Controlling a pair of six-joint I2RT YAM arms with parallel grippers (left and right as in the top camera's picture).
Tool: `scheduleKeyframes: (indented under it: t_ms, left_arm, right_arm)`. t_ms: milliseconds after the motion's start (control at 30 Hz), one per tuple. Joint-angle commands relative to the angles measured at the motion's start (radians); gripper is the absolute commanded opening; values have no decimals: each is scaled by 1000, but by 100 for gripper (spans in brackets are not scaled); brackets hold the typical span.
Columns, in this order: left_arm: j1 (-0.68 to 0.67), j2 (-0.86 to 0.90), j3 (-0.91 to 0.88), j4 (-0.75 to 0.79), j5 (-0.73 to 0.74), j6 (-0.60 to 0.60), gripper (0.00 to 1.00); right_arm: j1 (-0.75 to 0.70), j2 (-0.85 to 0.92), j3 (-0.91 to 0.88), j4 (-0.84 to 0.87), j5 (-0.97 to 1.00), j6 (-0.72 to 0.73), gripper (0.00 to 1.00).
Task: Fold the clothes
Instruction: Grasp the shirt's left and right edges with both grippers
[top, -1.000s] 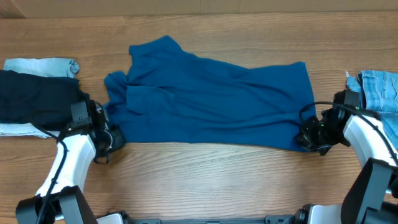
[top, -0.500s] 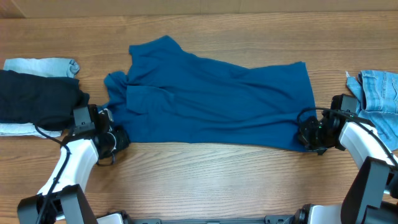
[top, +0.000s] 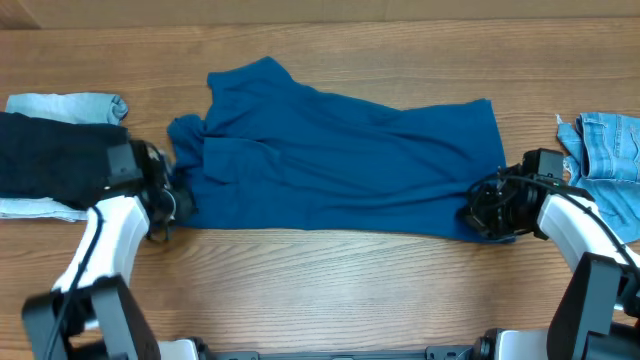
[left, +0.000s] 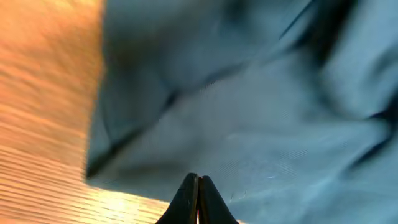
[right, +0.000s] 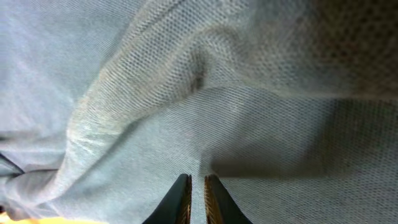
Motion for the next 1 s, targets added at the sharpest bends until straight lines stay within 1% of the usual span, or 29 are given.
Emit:
scheduleKeyframes:
  t_ms: [0, 167, 267, 300, 367, 467, 600, 633, 767, 800, 867, 900, 933, 967]
  left_arm:
    - [2, 64, -38, -4, 35, -10, 4]
    - [2, 72, -39, 39, -23, -11, 4]
    - [2, 72, -39, 68, -50, -10, 4]
    - [2, 72, -39, 72, -51, -10, 4]
    - [2, 72, -39, 77, -51, -10, 4]
    - [2, 72, -39, 74, -66, -10, 4]
    - [2, 72, -39, 69, -80, -10, 4]
    - [2, 72, -39, 66, -80, -10, 4]
    - [2, 72, -39, 59, -85, -10, 4]
    - [2, 72, -39, 59, -84, -10, 4]
    - [2, 72, -38, 60, -68, -5, 4]
    - [0, 70, -36, 60, -45, 29, 4]
    - [-5, 65, -27, 53, -28, 60, 4]
    - [-10, 57, -15, 41, -6, 62, 4]
  right_arm:
    - [3, -13, 15, 5, 20, 38, 12]
    - [3, -8, -27, 44, 110, 114, 13]
    - [3, 2, -61, 69, 137, 155, 10]
    - [3, 2, -64, 55, 160, 191, 9]
    - [3, 2, -67, 48, 250, 235, 9]
    - [-9, 2, -69, 49, 452, 331, 9]
    - [-74, 2, -69, 27, 651, 341, 7]
    - [-93, 2, -69, 17, 673, 341, 6]
    - [-111, 2, -68, 24, 673, 309, 7]
    - [-111, 2, -68, 25, 668, 298, 9]
    - [-102, 2, -55, 26, 594, 228, 11]
    - [-96, 2, -40, 26, 549, 188, 11]
    - [-89, 2, -26, 19, 533, 182, 11]
    - [-84, 2, -13, 10, 528, 182, 11]
